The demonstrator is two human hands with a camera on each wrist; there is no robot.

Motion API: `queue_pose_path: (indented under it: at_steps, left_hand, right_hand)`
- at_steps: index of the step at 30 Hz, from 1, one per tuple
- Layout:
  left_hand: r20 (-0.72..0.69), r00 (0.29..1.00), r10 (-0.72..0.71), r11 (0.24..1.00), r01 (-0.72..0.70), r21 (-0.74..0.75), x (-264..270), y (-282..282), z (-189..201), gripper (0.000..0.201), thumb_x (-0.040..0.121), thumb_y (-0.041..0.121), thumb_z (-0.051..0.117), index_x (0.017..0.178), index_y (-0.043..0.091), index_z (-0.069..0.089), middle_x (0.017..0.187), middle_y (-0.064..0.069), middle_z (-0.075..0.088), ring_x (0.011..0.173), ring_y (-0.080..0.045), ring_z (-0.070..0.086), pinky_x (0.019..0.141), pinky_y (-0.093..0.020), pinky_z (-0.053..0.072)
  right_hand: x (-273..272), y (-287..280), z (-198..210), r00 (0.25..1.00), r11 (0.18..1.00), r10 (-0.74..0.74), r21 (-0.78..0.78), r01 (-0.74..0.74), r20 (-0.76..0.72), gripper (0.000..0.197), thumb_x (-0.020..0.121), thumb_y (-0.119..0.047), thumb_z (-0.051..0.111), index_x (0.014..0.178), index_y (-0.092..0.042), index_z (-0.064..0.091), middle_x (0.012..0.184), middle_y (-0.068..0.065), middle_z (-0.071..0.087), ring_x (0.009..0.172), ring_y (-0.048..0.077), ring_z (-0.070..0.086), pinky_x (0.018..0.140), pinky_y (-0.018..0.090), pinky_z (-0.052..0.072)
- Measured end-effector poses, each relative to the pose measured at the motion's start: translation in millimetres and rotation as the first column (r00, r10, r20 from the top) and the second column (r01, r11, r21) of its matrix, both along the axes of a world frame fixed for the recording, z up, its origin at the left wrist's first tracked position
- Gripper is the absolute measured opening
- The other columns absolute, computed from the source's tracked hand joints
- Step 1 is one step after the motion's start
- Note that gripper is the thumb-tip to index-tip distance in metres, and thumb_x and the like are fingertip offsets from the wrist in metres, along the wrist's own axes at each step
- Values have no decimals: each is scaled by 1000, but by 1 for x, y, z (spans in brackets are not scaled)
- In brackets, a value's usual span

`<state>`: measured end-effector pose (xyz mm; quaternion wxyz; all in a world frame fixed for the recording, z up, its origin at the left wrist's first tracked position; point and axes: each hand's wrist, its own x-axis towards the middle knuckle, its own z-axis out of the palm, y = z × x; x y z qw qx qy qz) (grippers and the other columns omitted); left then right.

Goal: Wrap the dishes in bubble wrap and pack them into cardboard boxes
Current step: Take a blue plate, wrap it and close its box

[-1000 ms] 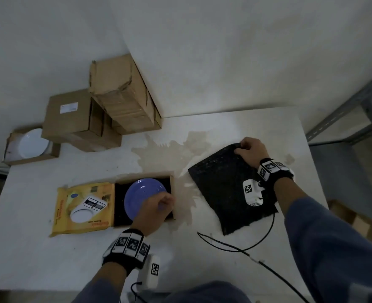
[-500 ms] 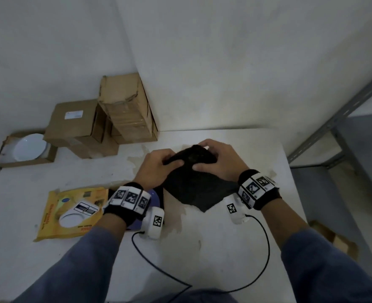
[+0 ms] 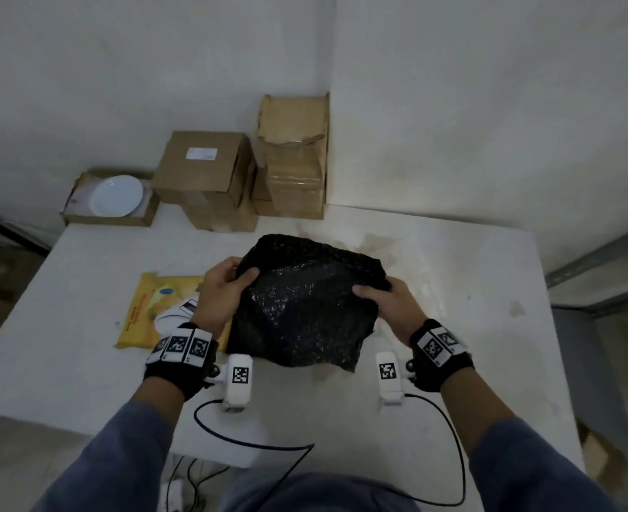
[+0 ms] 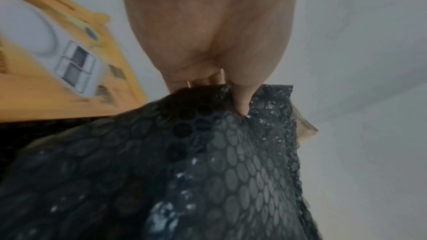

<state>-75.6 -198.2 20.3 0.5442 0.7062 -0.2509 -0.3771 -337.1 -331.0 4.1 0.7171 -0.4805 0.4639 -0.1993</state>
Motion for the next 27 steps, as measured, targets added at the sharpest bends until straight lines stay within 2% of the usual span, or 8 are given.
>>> queue_pose_path:
  at_steps: [5,8,11,14,18,21,24,27]
  left_hand:
    - [-69,991,117,992,-114,50,28,31,-25,8,96,15,61,101,10,64,100,-5,70,95,-18,66,85,-35,53]
    - [-71,995,77,976,-61,209,45,48,-51,15,90,23,70,101,13,71,102,-4,75,97,-21,69,93,-42,54]
    - [-127,992,14,942,30,334,52,61,-68,20,85,16,76,102,8,74,97,-7,76,94,-24,72,92,-47,55]
    - [-190,982,-2,934,70,351,58,65,-76,16,83,8,76,99,9,74,99,-11,75,95,-29,71,89,-53,55]
    - [-211,977,-28,931,102,350,64,62,-80,17,84,10,75,102,12,73,100,-9,74,95,-27,70,87,-50,56]
    - [-238,969,-72,946,142,292,69,56,-76,26,92,13,67,118,9,68,112,-5,72,102,-20,68,93,-42,54]
    - [-94,985,-142,959,160,234,75,49,-80,29,93,13,64,122,12,62,113,0,68,108,-19,64,94,-39,52]
    - [50,990,-134,965,119,235,76,41,-87,45,88,17,72,128,21,53,112,-1,66,101,-16,65,86,-35,55]
  right_hand:
    - [40,36,-24,996,995,-23,96,31,-81,21,90,-4,66,111,-3,70,109,11,73,101,30,69,89,45,56]
    - [50,53,-35,985,993,-77,75,90,-155,21,87,-1,69,107,-6,71,105,8,74,97,28,70,89,45,56]
    - [52,67,-45,969,990,-95,79,116,-229,23,84,2,71,104,-10,71,105,8,73,95,25,70,86,43,57]
    - [54,77,-55,951,987,-113,79,141,-286,31,79,7,73,103,-12,69,104,6,72,95,25,68,85,43,57]
    - [59,83,-62,930,980,-156,62,187,-333,35,77,6,74,107,-10,68,105,6,72,96,24,68,86,43,57]
    - [65,81,-61,905,964,-249,-2,264,-344,13,86,-9,71,99,-10,73,98,3,74,93,24,69,84,41,57]
    - [70,75,-68,858,957,-289,-149,248,-424,8,88,-18,69,85,-13,74,85,2,74,85,23,69,80,44,57]
    - [72,74,-76,806,945,-315,-242,218,-501,8,88,-21,67,85,-14,70,84,2,72,84,24,67,77,39,55]
